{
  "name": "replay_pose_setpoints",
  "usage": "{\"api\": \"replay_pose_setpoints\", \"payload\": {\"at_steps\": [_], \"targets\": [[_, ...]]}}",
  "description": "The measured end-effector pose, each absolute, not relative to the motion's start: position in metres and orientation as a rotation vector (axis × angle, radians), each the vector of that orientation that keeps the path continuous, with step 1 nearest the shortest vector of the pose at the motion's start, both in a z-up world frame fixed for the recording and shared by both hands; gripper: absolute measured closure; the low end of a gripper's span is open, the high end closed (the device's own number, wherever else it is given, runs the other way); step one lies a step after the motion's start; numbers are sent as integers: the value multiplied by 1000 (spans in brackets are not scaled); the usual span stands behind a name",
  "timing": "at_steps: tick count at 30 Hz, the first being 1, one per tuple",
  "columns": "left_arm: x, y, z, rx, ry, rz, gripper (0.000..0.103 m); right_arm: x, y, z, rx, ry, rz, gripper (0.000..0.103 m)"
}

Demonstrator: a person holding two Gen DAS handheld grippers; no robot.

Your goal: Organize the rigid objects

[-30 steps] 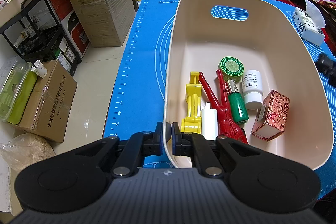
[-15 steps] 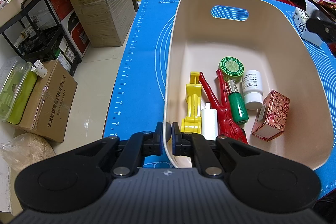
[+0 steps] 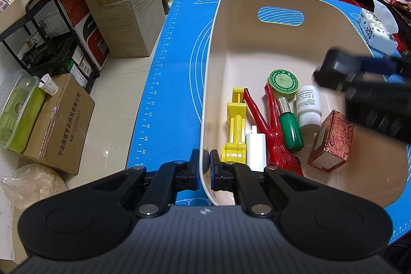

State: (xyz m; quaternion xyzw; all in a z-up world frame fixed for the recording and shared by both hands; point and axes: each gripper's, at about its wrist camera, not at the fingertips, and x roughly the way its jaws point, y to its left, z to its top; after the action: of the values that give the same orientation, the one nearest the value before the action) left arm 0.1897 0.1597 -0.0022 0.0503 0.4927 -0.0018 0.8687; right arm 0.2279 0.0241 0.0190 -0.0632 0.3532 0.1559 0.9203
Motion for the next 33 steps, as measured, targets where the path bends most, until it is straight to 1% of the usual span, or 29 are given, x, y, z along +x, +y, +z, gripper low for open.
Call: {"api": "replay_pose_setpoints", "payload": {"at_steps": [12,14,15,17,24,27,28,29,30,31,33], "targets": [[190,160,-2,109,1031,-2,94,225,50,-22,-271,903,362,45],[190,159,-1,108,1032,0,94,224,50,-19,-271,894,367,45],[190,159,-1,109,1032,1,94,224,49,-19,-271,899,368,44],[190,158,-1,107,1031,3,94,222,46,-17,-260,896,368,39],[189,158,3,94,1011,16,94,212,30,6,-207,826,373,32],[186,155,10,95,986,29,91,206,18,20,-177,791,349,28],[185,155,13,88,973,36,81,202,13,25,-163,777,342,26],[184,154,16,85,961,43,59,198,7,31,-149,761,333,23],[181,152,21,86,938,50,50,194,1,36,-137,748,321,21],[178,150,26,88,915,54,42,192,-4,42,-125,734,309,19],[172,144,36,95,890,46,41,184,-19,53,-100,710,283,17]]}}
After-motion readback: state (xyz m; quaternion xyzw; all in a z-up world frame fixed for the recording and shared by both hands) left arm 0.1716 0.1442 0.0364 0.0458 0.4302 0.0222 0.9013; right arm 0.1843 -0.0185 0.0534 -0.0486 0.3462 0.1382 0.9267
